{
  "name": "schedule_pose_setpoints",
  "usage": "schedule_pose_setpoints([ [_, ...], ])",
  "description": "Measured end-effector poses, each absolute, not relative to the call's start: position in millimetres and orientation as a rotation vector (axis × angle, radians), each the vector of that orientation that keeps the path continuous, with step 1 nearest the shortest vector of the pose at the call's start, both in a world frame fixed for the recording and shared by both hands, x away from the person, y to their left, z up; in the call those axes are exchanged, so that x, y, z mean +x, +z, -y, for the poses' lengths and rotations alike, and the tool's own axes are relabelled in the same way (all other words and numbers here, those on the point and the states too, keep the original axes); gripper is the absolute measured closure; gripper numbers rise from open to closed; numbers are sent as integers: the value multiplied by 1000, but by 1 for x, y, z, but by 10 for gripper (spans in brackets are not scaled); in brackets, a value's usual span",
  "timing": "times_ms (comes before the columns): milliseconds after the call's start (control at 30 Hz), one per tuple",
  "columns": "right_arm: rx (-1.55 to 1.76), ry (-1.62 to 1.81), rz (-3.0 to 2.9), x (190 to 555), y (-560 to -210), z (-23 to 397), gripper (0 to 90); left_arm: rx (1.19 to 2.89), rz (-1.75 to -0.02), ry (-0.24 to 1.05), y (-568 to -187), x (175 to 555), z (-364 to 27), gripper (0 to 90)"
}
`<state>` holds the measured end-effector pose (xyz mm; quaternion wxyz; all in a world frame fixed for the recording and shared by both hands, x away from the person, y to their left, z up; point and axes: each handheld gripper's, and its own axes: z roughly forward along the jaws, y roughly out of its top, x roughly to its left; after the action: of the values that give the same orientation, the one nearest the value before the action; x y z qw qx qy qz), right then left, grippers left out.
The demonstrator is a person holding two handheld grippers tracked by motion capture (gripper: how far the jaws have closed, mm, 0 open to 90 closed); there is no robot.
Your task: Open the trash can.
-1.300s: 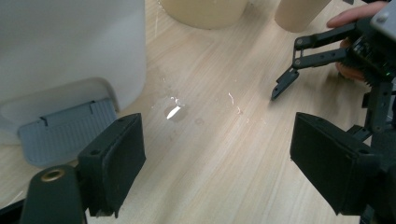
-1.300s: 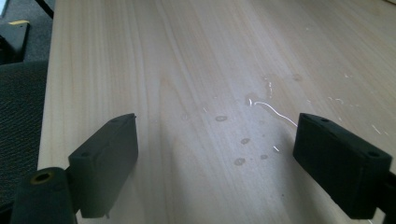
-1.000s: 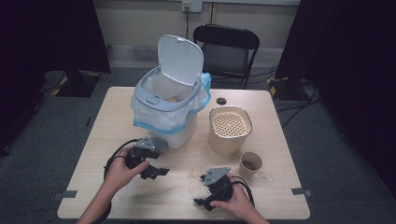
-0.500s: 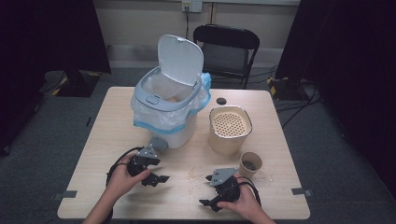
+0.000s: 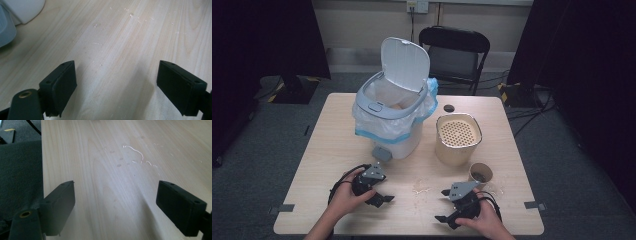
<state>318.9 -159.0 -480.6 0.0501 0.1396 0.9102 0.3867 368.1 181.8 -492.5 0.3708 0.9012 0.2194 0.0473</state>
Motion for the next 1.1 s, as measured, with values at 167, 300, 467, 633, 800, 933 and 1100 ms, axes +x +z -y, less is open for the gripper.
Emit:
schedule_pose_setpoints([
  [167,437,1181,-2771,317,-480,168,154,2308,-505,161,-496,365,-185,151],
  [300,447,1181,-2772,315,-479,173,154,2286,-482,185,-499,363,-186,143],
  [467,466,1203,-2770,315,-478,180,154,2259,-481,190,-502,361,-189,138],
  [633,485,1203,-2770,314,-476,186,154,2262,-476,190,-502,361,-189,133],
  [800,511,1210,-2763,311,-474,198,154,2260,-473,185,-502,361,-189,124],
  [933,529,1209,-2751,309,-473,204,154,2261,-471,184,-502,361,-189,124],
  [1100,548,1208,-2745,306,-470,215,155,2265,-469,183,-502,361,-189,118],
])
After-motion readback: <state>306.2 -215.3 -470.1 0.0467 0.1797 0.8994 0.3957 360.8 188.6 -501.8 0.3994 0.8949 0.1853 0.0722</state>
